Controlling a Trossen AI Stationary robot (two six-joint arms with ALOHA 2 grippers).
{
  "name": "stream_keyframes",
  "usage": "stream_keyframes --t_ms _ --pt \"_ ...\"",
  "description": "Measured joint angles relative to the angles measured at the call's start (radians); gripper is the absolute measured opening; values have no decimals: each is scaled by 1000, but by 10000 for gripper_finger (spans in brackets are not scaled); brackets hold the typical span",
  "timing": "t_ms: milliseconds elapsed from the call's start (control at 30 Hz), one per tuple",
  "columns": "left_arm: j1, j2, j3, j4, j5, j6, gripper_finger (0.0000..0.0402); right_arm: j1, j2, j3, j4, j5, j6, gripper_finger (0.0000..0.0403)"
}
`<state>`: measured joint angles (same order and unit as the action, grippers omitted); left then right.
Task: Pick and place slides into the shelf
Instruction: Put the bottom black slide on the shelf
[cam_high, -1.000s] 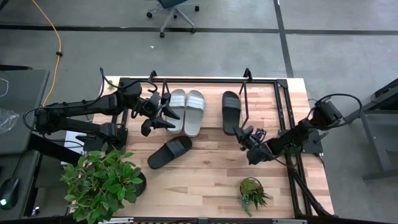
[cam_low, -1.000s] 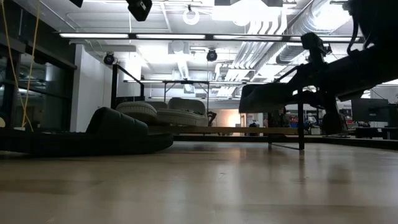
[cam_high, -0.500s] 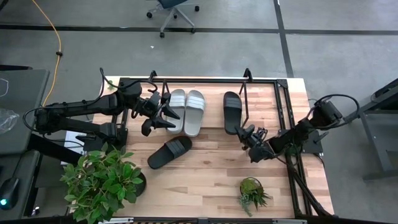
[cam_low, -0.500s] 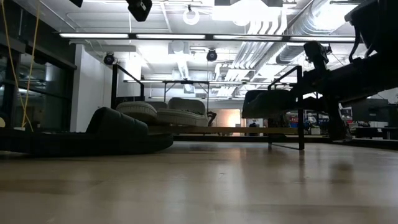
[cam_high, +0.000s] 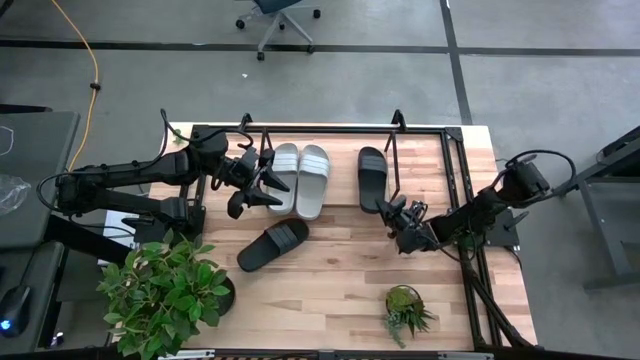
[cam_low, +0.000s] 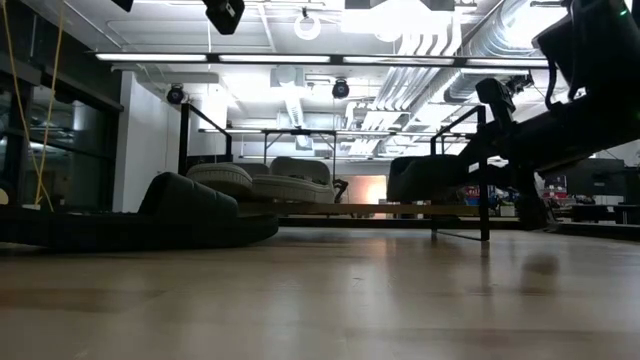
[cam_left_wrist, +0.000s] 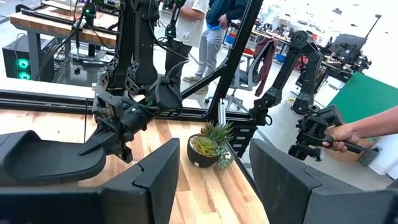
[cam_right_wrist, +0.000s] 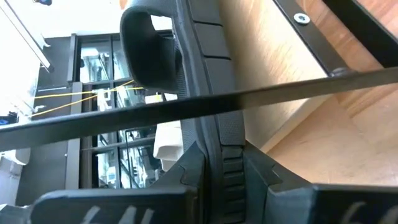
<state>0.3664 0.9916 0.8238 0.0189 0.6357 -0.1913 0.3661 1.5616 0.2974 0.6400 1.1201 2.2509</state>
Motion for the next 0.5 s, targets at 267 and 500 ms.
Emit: stream_keyframes --t_ms 267,500 --pt "0 0 0 0 0 2 184 1 0 0 10 -3 8 78" --pt "0 0 0 0 0 3 184 1 0 0 26 2 15 133"
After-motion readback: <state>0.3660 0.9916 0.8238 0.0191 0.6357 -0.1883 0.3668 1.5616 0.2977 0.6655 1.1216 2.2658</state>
